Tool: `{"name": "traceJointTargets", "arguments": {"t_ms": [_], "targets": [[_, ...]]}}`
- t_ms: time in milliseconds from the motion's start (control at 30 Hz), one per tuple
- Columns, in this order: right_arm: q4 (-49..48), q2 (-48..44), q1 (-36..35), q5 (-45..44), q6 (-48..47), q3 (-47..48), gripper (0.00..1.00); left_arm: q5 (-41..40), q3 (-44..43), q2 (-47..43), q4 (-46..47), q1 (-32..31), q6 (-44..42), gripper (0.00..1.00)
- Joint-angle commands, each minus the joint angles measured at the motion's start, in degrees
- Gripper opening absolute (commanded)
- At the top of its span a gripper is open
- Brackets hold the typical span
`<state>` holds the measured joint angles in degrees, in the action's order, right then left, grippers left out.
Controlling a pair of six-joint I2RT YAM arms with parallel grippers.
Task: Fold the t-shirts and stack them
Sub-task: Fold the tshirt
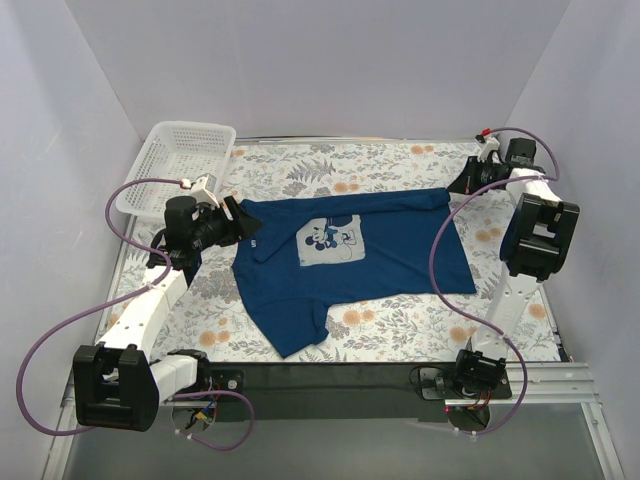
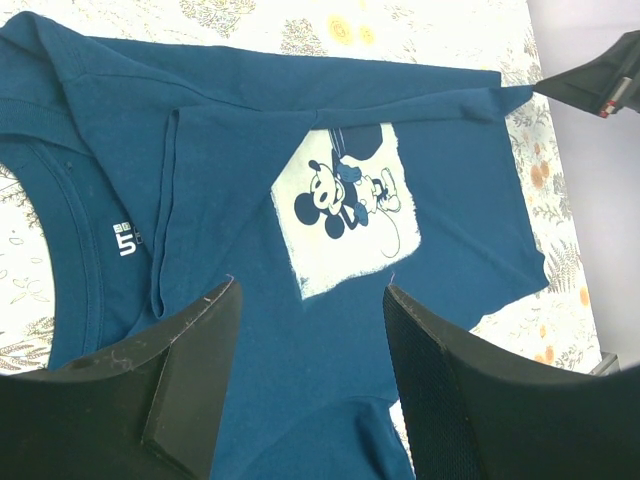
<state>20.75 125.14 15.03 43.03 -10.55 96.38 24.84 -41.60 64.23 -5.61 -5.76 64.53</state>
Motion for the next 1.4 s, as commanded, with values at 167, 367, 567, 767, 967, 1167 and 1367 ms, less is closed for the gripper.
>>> {"name": "traceJointTargets", "arguments": {"t_ms": [167, 367, 567, 767, 967, 1167, 1367], "targets": [[-0.8, -7.4, 1.4, -0.6, -4.7, -8.8, 0.01, 1.0, 0.6, -1.5, 0.6, -0.1, -0.9, 0.55], [-0.6, -10.1, 2.1, -3.7, -9.4, -14.0, 0.01, 2.1, 0.7, -1.4, 0.7, -0.1, -1.0, 0.55], [-0.4, -11.4, 2.7, -6.3, -11.5, -16.6, 0.01, 2.7, 0.7, -1.0, 0.9, -0.1, -1.0, 0.55], [-0.5, -11.0, 3.8, -9.4, -10.9, -15.3, 0.01, 3.1, 0.7, -0.6, 1.2, -0.1, -1.0, 0.55], [-0.6, -9.7, 4.0, -9.4, -9.4, -12.8, 0.16, 3.5, 0.7, 0.0, 1.2, -0.1, -1.1, 0.55], [-0.4, -18.2, 3.8, 2.1, -13.2, -20.9, 0.49, 1.9, 0.1, 3.5, -0.4, -0.7, -0.2, 0.55], [7.0, -29.0, -1.2, 11.5, -21.4, -28.9, 0.61, -13.0, -5.8, 13.4, -8.7, -8.9, -2.8, 0.55]]}}
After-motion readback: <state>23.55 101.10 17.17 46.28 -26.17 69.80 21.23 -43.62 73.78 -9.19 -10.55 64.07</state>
